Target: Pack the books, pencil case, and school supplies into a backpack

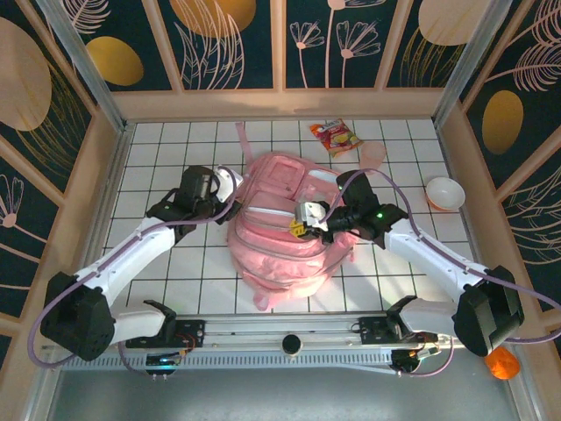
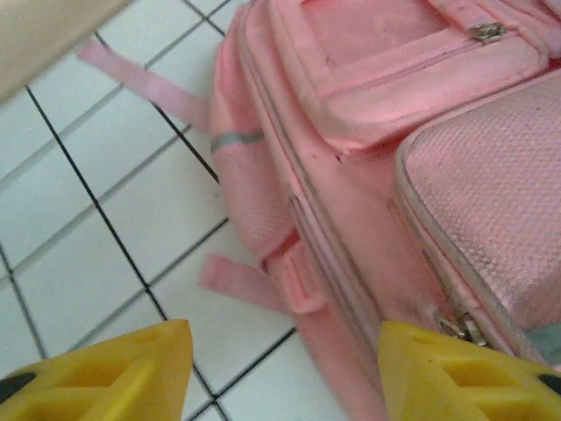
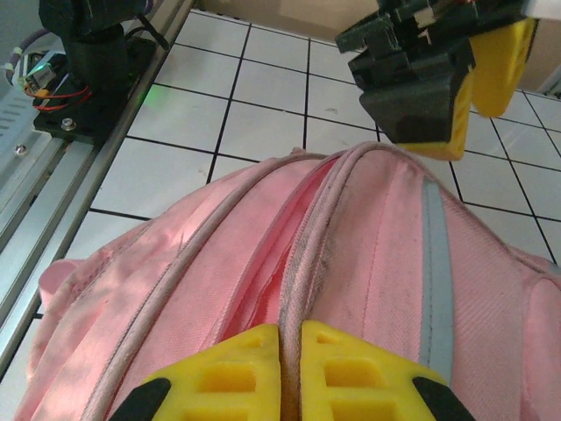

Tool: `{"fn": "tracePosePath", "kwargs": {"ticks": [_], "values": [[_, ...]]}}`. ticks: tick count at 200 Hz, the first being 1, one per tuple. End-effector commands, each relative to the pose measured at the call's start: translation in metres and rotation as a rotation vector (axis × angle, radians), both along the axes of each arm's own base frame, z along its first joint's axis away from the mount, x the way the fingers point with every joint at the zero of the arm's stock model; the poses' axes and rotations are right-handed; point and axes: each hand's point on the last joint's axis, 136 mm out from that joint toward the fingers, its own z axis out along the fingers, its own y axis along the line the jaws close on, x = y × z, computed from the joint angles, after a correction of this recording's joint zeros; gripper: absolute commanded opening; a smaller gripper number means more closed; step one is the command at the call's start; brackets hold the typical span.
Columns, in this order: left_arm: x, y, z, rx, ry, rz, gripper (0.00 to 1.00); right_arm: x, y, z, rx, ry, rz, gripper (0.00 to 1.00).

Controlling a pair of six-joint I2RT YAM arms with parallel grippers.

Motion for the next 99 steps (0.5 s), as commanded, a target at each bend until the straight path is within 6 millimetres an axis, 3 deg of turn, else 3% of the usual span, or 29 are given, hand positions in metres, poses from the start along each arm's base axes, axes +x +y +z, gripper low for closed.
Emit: {"fn": "tracePosePath", "kwargs": {"ticks": [1, 19, 47, 78, 99], "values": [[-0.016, -0.012, 0.055, 0.015, -0.181, -0.202, 0.66, -0.009, 0.005, 0.032, 0.092, -0.053, 0.083, 0.0], [-0.048, -0.027, 0.073, -0.004, -0.248, -0.404, 0.71, -0.008, 0.006, 0.03, 0.084, -0.044, 0.096, 0.0], [-0.087, -0.052, 0.076, -0.031, -0.334, -0.665, 0.71, -0.005, 0.01, 0.029, 0.078, -0.036, 0.106, 0.0], [-0.087, -0.075, 0.05, 0.065, -0.31, -0.732, 0.73, -0.002, 0.012, 0.031, 0.077, -0.031, 0.109, 0.0], [-0.082, -0.088, 0.048, 0.051, -0.314, -0.753, 0.75, -0.001, 0.013, 0.031, 0.073, -0.027, 0.105, 0.0]]}}
